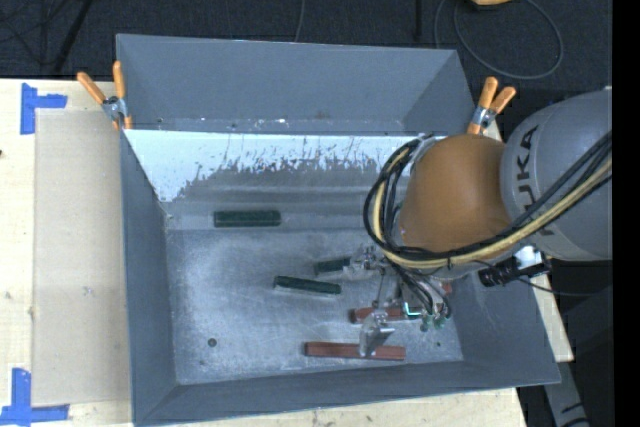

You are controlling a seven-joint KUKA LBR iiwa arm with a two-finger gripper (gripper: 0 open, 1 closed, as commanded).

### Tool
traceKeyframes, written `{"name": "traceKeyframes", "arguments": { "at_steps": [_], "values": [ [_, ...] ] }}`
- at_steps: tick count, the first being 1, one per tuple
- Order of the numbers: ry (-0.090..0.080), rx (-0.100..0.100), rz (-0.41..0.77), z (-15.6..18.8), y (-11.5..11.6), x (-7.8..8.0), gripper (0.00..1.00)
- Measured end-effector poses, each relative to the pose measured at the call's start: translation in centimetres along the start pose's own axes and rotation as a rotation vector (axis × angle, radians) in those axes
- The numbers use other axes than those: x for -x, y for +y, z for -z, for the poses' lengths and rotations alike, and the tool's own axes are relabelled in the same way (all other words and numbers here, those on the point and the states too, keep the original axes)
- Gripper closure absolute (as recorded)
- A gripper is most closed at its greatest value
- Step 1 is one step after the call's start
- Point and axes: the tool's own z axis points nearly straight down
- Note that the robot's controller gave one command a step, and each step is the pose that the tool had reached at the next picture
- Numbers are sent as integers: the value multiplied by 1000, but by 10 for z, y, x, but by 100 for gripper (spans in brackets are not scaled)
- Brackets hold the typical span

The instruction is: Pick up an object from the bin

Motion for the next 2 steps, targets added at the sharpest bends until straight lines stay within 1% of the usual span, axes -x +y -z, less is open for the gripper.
{"name": "traceKeyframes", "arguments": {
  "at_steps": [1,2],
  "values": [
    [-7,0,-1,3,0,2,0],
    [-22,1,-45,-71,-5,-14,100]
  ]
}}
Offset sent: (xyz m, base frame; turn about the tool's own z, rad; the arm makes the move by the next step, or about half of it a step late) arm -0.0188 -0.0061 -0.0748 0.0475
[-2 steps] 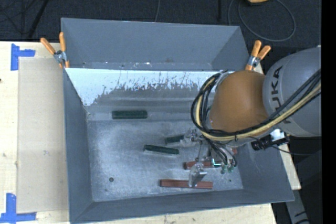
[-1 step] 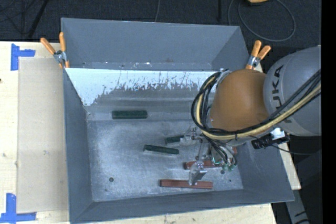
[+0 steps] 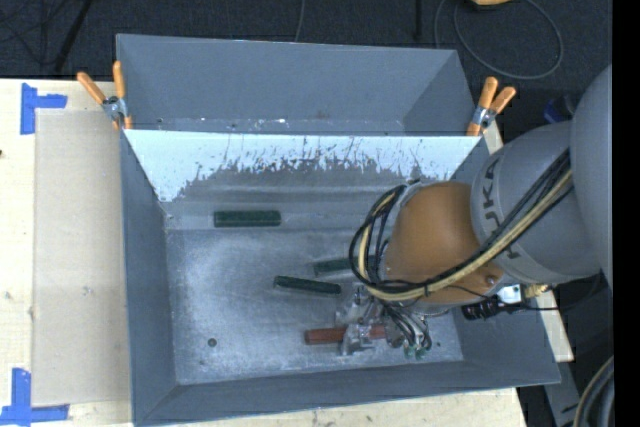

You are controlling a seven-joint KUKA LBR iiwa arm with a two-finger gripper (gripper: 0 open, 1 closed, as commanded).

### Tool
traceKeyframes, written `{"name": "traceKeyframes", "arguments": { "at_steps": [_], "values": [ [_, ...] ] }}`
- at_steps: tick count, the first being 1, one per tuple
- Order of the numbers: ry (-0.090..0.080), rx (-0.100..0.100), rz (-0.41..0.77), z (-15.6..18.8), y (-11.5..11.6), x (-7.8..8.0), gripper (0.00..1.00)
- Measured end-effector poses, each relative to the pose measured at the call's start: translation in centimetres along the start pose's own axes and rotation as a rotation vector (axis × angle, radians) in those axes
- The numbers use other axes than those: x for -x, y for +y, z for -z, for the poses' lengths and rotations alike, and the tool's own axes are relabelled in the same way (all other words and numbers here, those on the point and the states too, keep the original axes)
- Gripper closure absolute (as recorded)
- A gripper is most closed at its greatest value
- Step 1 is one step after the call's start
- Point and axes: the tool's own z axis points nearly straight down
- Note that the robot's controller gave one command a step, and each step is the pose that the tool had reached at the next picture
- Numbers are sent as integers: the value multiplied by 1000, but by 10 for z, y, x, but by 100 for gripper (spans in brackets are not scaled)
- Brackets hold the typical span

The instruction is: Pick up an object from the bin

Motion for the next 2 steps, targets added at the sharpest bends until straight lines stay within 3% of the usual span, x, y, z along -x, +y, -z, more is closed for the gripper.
{"name": "traceKeyframes", "arguments": {
  "at_steps": [1,2],
  "values": [
    [0,0,-1,0,0,0,100],
    [13,-2,-57,139,2,4,100]
  ]
}}
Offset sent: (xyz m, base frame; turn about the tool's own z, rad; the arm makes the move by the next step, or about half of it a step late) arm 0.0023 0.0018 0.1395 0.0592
